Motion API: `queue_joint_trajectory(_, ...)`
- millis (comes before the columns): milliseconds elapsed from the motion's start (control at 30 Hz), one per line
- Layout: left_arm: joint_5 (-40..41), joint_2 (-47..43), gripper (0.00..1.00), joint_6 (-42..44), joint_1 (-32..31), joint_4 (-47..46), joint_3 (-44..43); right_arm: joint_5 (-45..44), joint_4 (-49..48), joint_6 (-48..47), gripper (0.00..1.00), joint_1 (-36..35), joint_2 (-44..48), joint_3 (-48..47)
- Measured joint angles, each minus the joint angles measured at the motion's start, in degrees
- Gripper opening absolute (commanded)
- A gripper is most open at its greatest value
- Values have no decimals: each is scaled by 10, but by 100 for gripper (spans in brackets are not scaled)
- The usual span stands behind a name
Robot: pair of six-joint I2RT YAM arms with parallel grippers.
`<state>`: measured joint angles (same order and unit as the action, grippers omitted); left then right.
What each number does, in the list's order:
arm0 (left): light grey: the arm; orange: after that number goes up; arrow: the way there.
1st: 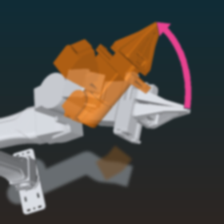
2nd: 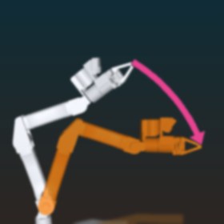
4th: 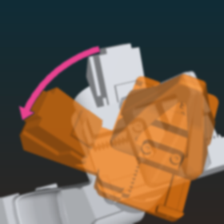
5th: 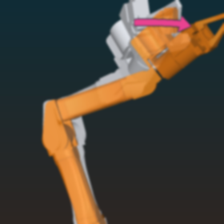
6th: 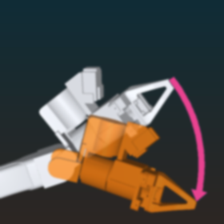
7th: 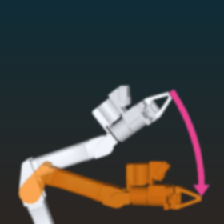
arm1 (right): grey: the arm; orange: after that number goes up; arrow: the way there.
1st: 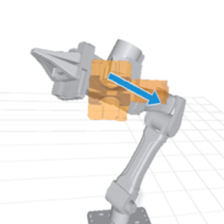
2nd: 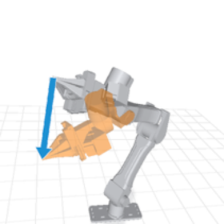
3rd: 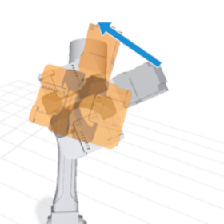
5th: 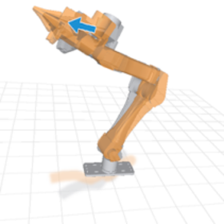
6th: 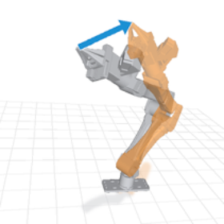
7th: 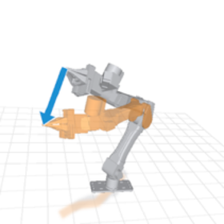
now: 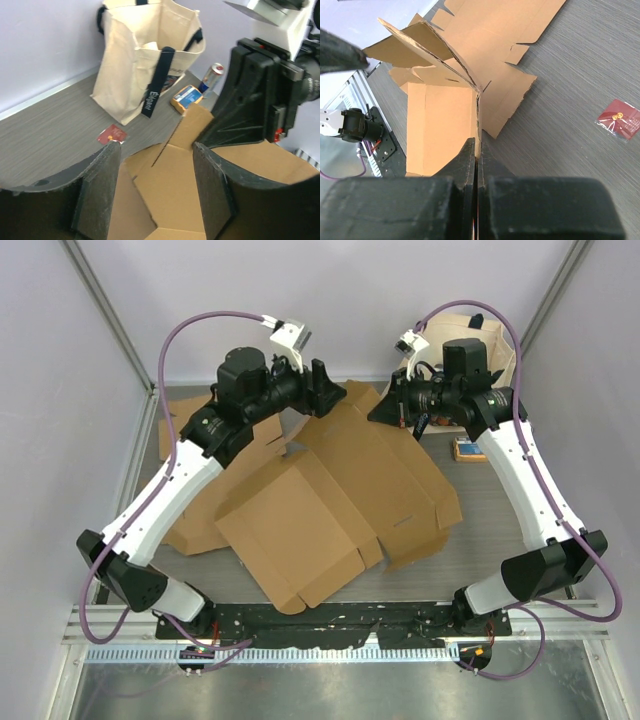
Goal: Fold the paper box
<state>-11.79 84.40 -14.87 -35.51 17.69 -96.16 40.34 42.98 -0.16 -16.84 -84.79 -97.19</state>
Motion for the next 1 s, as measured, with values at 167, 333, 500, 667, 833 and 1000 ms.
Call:
queue_joint_trajectory(167, -54, 22, 57, 0, -3, -6, -8, 3, 0, 0, 1, 0, -1, 0)
queue_joint_trajectory(333, -71, 38, 33, -9, -3, -20, -8, 12, -1, 3, 1, -1, -1, 0)
queue_joint_trajectory(500, -67, 49, 0, -19, -9, -40, -9, 12, -3, 10, 5, -4, -1, 0)
queue_joint_trajectory(667, -44, 49, 0, -17, -17, -54, -3, -7, -12, 41, 42, -4, -1, 0)
queue_joint_trajectory(833, -17, 34, 0, -17, -15, -78, 41, -34, -31, 53, 48, -5, 16, 34)
queue_joint_trajectory(1000, -12, 25, 0, -17, -15, -82, 56, -59, -38, 59, 16, -5, 43, 77)
